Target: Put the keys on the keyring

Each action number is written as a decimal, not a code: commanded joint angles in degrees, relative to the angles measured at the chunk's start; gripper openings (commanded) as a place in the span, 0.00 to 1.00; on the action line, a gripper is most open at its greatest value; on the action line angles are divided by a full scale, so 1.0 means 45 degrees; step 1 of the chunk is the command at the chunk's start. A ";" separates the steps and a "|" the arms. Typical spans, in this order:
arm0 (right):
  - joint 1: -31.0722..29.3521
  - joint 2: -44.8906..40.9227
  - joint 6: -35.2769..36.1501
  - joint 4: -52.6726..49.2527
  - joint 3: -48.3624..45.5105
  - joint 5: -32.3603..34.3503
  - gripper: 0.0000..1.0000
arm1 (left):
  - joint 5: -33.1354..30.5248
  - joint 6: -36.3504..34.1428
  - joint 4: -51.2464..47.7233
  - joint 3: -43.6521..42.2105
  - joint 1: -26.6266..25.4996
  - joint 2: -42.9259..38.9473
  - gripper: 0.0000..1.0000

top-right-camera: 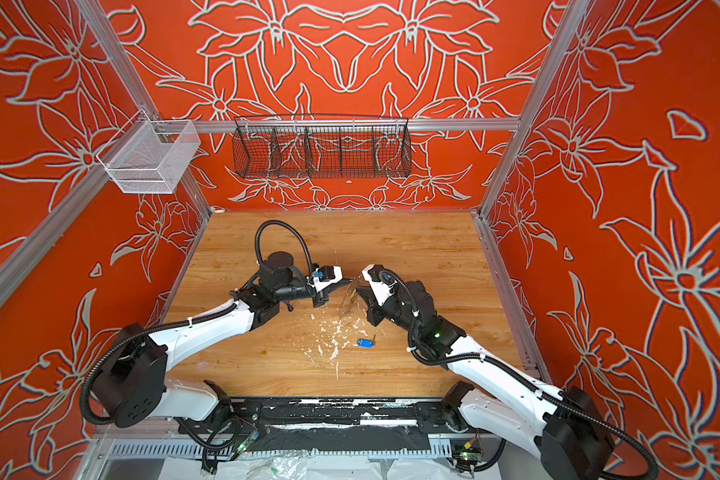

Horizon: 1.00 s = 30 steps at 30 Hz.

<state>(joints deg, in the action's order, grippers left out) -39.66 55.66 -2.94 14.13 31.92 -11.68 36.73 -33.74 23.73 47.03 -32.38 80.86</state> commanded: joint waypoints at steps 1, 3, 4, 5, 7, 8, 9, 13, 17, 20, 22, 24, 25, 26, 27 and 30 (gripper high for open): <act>-0.0131 -0.0142 0.0354 0.0398 -0.0155 -0.0283 0.00 | 0.0238 -0.0430 0.0237 0.0149 -0.0165 -0.0331 0.00; -0.0128 -0.0161 0.0337 0.0424 -0.0159 -0.0290 0.00 | 0.0236 -0.0519 0.0144 0.0140 -0.0204 -0.0351 0.00; -0.0132 -0.0176 0.0329 0.0486 -0.0180 -0.0328 0.00 | 0.0236 -0.0568 0.0085 0.0145 -0.0226 -0.0386 0.00; -0.0142 -0.0181 0.0304 0.0547 -0.0216 -0.0343 0.00 | 0.0218 -0.0606 0.0050 0.0136 -0.0253 -0.0386 0.00; -0.0147 -0.0180 0.0225 0.0644 -0.0255 -0.0410 0.00 | 0.0217 -0.0646 0.0116 0.0097 -0.0271 -0.0379 0.00; -0.0142 -0.0181 0.0214 0.0649 -0.0242 -0.0412 0.00 | 0.0220 -0.0667 0.0118 0.0113 -0.0292 -0.0356 0.00; -0.0151 -0.0179 0.0191 0.0644 -0.0244 -0.0378 0.00 | 0.0217 -0.0696 0.0108 0.0116 -0.0305 -0.0352 0.00; -0.0153 -0.0191 0.0112 0.0628 -0.0258 -0.0151 0.00 | 0.0178 -0.0745 0.0041 0.0165 -0.0325 -0.0286 0.00; -0.0170 -0.0238 0.0105 0.0630 -0.0289 -0.0060 0.00 | 0.0159 -0.0803 0.0011 0.0133 -0.0368 -0.0339 0.00; -0.0169 -0.0335 0.0057 0.0646 -0.0332 -0.0050 0.00 | 0.0100 -0.0833 0.0030 0.0133 -0.0385 -0.0323 0.00; -0.0167 -0.0414 0.0040 0.0667 -0.0373 -0.0031 0.00 | 0.0053 -0.0843 0.0040 0.0152 -0.0398 -0.0282 0.00; -0.0161 -0.0427 0.0022 0.0779 -0.0426 0.0064 0.00 | 0.0021 -0.0862 0.0021 0.0175 -0.0402 -0.0253 0.00; -0.0161 -0.0423 0.0022 0.0802 -0.0441 0.0129 0.00 | 0.0021 -0.0872 0.0002 0.0183 -0.0404 -0.0236 0.00; -0.0171 -0.0416 0.0020 0.0795 -0.0434 0.0181 0.00 | 0.0021 -0.0892 0.0010 0.0175 -0.0426 -0.0237 0.00; -0.0163 -0.0386 0.0007 0.0805 -0.0419 0.0250 0.00 | 0.0021 -0.0901 0.0021 0.0168 -0.0422 -0.0223 0.00; -0.0153 -0.0337 -0.0050 0.0723 -0.0397 0.0547 0.00 | 0.0021 -0.0941 0.0021 0.0170 -0.0451 -0.0215 0.00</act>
<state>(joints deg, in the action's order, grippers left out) -39.92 54.52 -3.03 16.03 30.83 -11.14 36.10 -36.45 22.74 47.03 -33.85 80.84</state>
